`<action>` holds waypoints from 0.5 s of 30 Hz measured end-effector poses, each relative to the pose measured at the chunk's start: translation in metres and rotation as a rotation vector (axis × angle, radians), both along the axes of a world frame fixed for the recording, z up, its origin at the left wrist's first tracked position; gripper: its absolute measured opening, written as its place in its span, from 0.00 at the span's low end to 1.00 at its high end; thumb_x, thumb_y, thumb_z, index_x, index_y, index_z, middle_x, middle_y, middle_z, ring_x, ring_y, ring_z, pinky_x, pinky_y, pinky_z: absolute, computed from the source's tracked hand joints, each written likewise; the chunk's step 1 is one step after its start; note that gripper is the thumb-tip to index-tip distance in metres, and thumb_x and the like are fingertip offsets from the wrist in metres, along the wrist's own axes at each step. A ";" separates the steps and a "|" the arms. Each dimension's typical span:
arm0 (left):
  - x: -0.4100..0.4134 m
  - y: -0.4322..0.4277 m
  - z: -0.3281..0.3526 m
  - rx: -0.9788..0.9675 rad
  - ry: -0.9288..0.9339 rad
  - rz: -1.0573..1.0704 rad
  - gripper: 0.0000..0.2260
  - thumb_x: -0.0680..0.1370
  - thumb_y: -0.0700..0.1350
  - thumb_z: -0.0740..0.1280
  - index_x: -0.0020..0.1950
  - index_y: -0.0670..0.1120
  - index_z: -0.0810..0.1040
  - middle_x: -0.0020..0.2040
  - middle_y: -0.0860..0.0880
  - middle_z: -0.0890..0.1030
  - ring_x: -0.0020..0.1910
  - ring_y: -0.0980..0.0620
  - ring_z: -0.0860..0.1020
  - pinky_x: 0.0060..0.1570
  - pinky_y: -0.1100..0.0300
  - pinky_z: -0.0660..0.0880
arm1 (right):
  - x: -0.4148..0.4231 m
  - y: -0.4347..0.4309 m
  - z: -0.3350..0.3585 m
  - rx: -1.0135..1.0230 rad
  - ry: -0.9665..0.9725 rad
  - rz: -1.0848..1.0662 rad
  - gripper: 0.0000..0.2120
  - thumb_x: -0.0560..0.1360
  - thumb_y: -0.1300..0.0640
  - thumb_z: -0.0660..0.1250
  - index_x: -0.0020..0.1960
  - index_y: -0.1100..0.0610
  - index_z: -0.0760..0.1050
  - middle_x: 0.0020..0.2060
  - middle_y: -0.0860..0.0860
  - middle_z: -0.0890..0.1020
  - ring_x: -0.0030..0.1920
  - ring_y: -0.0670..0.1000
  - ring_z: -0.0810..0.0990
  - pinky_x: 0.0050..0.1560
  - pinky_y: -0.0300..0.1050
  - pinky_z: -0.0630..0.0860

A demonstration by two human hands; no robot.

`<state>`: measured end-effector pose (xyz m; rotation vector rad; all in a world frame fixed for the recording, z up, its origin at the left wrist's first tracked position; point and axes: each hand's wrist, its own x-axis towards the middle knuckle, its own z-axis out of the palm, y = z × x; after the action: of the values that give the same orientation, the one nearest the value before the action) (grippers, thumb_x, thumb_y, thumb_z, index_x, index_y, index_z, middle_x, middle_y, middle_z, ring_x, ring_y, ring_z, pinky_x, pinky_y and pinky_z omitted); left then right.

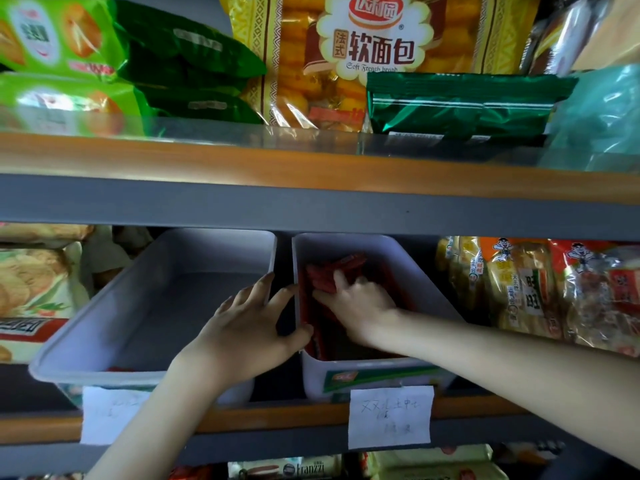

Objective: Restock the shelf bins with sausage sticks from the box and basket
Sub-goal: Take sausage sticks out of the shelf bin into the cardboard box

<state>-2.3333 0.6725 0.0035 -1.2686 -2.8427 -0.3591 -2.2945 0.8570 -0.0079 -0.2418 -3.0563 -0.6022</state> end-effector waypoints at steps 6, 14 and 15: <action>0.003 0.000 0.004 -0.014 -0.009 -0.010 0.31 0.75 0.68 0.51 0.75 0.63 0.45 0.78 0.55 0.43 0.76 0.51 0.49 0.71 0.54 0.52 | 0.023 0.017 0.028 0.079 0.152 0.032 0.33 0.77 0.69 0.55 0.76 0.45 0.52 0.74 0.64 0.51 0.58 0.67 0.74 0.48 0.56 0.76; 0.009 -0.003 0.003 0.356 0.517 -0.062 0.40 0.69 0.61 0.61 0.76 0.45 0.53 0.72 0.35 0.61 0.69 0.36 0.64 0.63 0.43 0.68 | 0.087 -0.014 0.037 0.124 0.516 0.351 0.31 0.71 0.66 0.63 0.71 0.45 0.67 0.67 0.62 0.70 0.40 0.64 0.80 0.30 0.54 0.80; 0.013 -0.006 0.004 0.398 0.624 -0.075 0.39 0.69 0.59 0.62 0.75 0.43 0.54 0.70 0.33 0.63 0.68 0.35 0.64 0.63 0.41 0.67 | 0.091 -0.017 0.034 0.158 0.595 0.409 0.27 0.73 0.67 0.58 0.68 0.46 0.70 0.65 0.61 0.74 0.36 0.61 0.80 0.27 0.51 0.79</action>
<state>-2.3204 0.6663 0.0072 -1.1482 -2.0847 -0.4132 -2.2036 0.8401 0.0265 0.1772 -2.3727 -0.6021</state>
